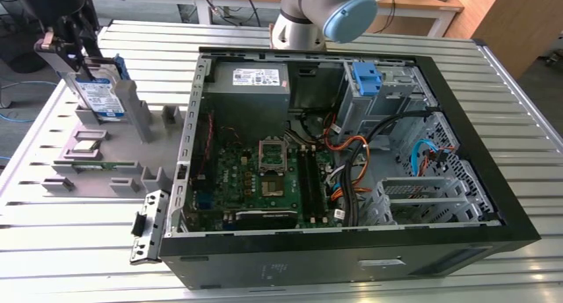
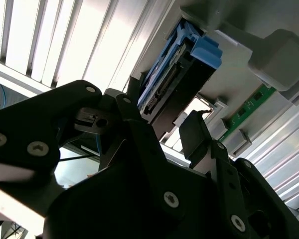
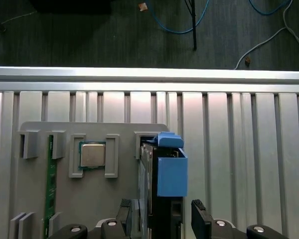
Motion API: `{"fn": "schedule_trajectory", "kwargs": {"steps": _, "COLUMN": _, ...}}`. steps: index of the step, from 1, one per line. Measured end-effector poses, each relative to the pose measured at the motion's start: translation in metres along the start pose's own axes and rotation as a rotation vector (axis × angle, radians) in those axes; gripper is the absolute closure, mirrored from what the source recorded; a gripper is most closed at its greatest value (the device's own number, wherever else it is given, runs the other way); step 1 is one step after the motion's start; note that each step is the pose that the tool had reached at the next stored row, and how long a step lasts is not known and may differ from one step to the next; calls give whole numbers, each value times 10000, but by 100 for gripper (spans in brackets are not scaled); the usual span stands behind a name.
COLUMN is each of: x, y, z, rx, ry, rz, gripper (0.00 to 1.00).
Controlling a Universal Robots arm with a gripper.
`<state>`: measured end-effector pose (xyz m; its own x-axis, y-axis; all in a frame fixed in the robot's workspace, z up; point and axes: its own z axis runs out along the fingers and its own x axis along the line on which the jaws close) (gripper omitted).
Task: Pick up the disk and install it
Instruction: 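Pick up the disk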
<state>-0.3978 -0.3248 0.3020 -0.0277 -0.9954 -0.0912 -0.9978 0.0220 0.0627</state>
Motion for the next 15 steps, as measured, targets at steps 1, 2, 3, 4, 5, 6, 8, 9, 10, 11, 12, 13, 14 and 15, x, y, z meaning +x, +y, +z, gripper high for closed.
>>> {"fn": "schedule_trajectory", "kwargs": {"steps": 1, "x": 0, "y": 0, "z": 3, "rx": -2, "ry": 0, "rz": 0, "gripper": 41}}
{"fn": "schedule_trajectory", "kwargs": {"steps": 2, "x": 1, "y": -1, "z": 8, "rx": 1, "ry": -1, "rz": 0, "gripper": 41}}
{"fn": "schedule_trajectory", "kwargs": {"steps": 3, "x": 1, "y": -1, "z": 12, "rx": 1, "ry": 0, "rz": 0, "gripper": 41}}
{"fn": "schedule_trajectory", "kwargs": {"steps": 4, "x": 1, "y": -1, "z": 14, "rx": -1, "ry": 0, "rz": 0, "gripper": 41}}
{"fn": "schedule_trajectory", "kwargs": {"steps": 5, "x": 1, "y": -1, "z": 14, "rx": -2, "ry": 1, "rz": 0, "gripper": 41}}
{"fn": "schedule_trajectory", "kwargs": {"steps": 6, "x": 1, "y": 0, "z": 14, "rx": -3, "ry": 2, "rz": 0, "gripper": 41}}
{"fn": "schedule_trajectory", "kwargs": {"steps": 8, "x": 1, "y": -1, "z": 15, "rx": -1, "ry": 0, "rz": 0, "gripper": 41}}
{"fn": "schedule_trajectory", "kwargs": {"steps": 9, "x": 1, "y": -1, "z": 15, "rx": -1, "ry": 0, "rz": 0, "gripper": 41}}
{"fn": "schedule_trajectory", "kwargs": {"steps": 10, "x": 1, "y": -1, "z": 15, "rx": -1, "ry": 0, "rz": 0, "gripper": 41}}
{"fn": "schedule_trajectory", "kwargs": {"steps": 11, "x": 1, "y": -1, "z": 15, "rx": 0, "ry": 0, "rz": 0, "gripper": 41}}
{"fn": "schedule_trajectory", "kwargs": {"steps": 12, "x": 1, "y": -1, "z": 15, "rx": -1, "ry": 0, "rz": 0, "gripper": 41}}
{"fn": "schedule_trajectory", "kwargs": {"steps": 13, "x": 1, "y": -1, "z": 15, "rx": 0, "ry": 0, "rz": 0, "gripper": 41}}
{"fn": "schedule_trajectory", "kwargs": {"steps": 14, "x": 2, "y": -1, "z": 15, "rx": -1, "ry": 0, "rz": 0, "gripper": 41}}
{"fn": "schedule_trajectory", "kwargs": {"steps": 15, "x": 1, "y": -1, "z": 15, "rx": -1, "ry": 0, "rz": 0, "gripper": 42}}
